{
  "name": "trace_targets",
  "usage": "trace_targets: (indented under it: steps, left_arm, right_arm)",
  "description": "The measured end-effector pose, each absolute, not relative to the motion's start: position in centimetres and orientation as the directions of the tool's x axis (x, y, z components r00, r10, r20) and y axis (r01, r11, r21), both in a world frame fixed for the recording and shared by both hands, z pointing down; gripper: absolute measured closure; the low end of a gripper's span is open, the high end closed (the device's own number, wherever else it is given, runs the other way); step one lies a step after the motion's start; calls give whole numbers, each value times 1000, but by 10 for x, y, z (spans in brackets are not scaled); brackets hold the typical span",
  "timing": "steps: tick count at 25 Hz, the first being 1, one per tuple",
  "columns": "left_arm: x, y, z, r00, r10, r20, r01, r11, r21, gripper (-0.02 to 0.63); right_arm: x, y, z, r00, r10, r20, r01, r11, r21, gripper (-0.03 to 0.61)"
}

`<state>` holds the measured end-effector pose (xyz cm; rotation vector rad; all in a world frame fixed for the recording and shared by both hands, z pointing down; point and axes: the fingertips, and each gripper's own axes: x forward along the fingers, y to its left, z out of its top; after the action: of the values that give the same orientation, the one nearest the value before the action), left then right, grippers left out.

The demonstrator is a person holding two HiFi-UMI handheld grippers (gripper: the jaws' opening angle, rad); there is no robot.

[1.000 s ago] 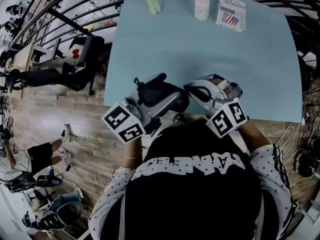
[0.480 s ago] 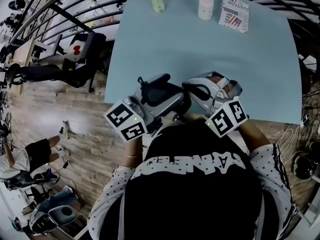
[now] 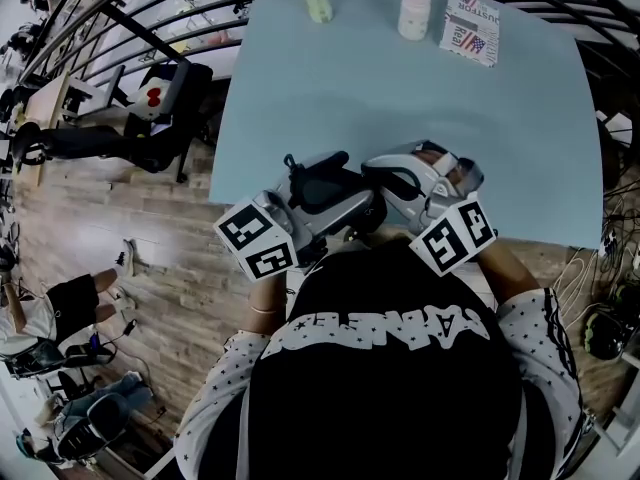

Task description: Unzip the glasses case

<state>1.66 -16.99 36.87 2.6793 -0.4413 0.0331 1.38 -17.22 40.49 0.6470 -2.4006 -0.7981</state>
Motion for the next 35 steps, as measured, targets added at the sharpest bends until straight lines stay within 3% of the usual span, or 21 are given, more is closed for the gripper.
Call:
trace_targets:
  steps: [12,35]
  left_arm:
    - [25,-162,381,966,-221,134,-257,-872,417,614]
    - [22,-158,393,961,-180,209,-252,-879,404,614]
  right_arm:
    - [5,-175,395,-767,-559,316,-239,705,668,571]
    - [-7,-173,394,-763,-529,371,-83,649,756,571]
